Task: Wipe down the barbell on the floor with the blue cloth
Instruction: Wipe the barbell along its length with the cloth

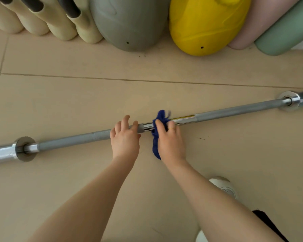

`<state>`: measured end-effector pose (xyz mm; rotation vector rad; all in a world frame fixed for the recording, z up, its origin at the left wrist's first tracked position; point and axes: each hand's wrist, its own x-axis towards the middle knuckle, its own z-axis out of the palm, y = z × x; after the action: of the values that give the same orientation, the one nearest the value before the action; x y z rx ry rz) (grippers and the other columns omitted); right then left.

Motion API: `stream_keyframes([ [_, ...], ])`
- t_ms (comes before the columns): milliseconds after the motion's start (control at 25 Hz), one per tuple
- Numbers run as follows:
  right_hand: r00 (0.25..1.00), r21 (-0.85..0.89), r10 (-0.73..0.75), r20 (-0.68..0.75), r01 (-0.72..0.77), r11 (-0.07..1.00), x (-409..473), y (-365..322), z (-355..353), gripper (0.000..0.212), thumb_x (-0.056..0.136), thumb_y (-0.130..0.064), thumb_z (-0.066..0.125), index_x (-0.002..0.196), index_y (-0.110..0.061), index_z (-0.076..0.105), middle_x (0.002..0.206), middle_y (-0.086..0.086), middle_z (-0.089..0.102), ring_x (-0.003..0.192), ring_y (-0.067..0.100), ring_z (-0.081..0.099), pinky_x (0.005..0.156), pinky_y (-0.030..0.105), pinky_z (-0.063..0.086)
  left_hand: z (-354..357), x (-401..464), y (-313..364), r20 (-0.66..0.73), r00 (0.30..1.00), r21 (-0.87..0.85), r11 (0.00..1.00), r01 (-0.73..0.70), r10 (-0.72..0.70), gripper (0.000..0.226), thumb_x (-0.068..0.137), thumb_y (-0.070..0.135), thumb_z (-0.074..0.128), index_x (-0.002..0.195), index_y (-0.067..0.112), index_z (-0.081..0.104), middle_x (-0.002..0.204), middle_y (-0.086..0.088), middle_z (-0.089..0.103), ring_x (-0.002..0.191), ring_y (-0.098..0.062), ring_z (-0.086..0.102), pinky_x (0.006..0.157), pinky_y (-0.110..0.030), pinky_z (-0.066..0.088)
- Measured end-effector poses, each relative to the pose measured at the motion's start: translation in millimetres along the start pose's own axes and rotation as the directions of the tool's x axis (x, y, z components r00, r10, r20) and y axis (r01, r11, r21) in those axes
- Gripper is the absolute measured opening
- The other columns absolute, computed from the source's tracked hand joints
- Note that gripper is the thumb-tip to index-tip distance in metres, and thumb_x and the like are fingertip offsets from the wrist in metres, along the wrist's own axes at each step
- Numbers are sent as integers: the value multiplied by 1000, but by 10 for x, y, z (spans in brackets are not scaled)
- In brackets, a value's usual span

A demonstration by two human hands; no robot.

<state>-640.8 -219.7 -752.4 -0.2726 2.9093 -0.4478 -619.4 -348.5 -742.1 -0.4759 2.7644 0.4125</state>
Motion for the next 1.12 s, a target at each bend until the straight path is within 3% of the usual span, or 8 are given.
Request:
stream_keyframes([
  [120, 998, 95, -60, -9, 61, 994, 181, 277, -165, 39, 80, -7, 56, 117, -16, 58, 108, 16, 57, 98, 38, 54, 74, 43, 49, 53, 26, -35, -93, 994, 64, 996, -58, 64, 29, 73, 9, 74, 101, 9, 68, 104, -13, 63, 94, -37, 57, 81, -44, 45],
  [240, 899, 260, 428, -95, -392, 882, 274, 635, -273, 37, 84, -10, 54, 119, -22, 56, 115, 12, 54, 100, 34, 55, 73, 44, 52, 61, 77, -42, -87, 992, 136, 987, -84, 96, 23, 66, 6, 78, 87, 8, 68, 79, -10, 61, 74, -34, 58, 68, -39, 46],
  [320, 914, 150, 391, -106, -374, 915, 272, 594, -276, 38, 83, -9, 55, 118, -21, 57, 117, 13, 53, 101, 35, 54, 74, 44, 50, 37, 70, -20, -55, 997, 106, 993, -54, 60, 21, 74, 5, 72, 94, 7, 66, 86, -12, 61, 82, -35, 56, 71, -40, 43],
  [480, 1000, 11, 4, 13, -4, 1000, 297, 580, -330, 32, 78, -8, 59, 109, -13, 63, 109, 16, 57, 100, 37, 52, 74, 41, 47, -4, 69, 17, -33, 999, 74, 997, -7, 9, 23, 89, 13, 56, 111, 9, 60, 107, -11, 58, 101, -36, 48, 83, -43, 37],
  [680, 887, 4, 441, -136, -445, 896, 501, 713, -490, 21, 81, -12, 52, 99, -11, 65, 103, 19, 60, 98, 38, 51, 76, 39, 41, -40, 108, 10, 19, 1000, 73, 997, -5, 3, 26, 93, 20, 50, 117, 14, 57, 115, -8, 53, 108, -33, 44, 91, -39, 34],
  [800, 985, 1, 152, 80, -153, 988, 381, 166, -335, 21, 84, -15, 50, 100, -11, 63, 107, 13, 56, 101, 33, 50, 73, 37, 41, -107, 128, 28, 79, 997, 43, 999, 14, -18, 28, 91, 22, 51, 119, 18, 55, 118, -6, 52, 110, -32, 43, 91, -38, 35],
  [920, 977, -96, -71, 201, 91, 991, 398, -39, -301, 21, 86, -18, 48, 100, -12, 63, 109, 12, 56, 102, 33, 51, 76, 37, 40, -188, 161, -47, 181, 982, 63, 996, -58, 46, 32, 92, 19, 47, 123, 22, 51, 122, -3, 49, 111, -29, 43, 91, -36, 36],
  [1120, 927, -136, 363, 93, -350, 927, 470, 141, -398, 23, 86, -20, 46, 93, -11, 65, 102, 12, 59, 98, 34, 50, 72, 34, 36, -159, 82, -148, 149, 981, 46, 990, -131, 123, 33, 91, 10, 49, 121, 24, 53, 118, -2, 52, 106, -26, 45, 87, -33, 34],
])
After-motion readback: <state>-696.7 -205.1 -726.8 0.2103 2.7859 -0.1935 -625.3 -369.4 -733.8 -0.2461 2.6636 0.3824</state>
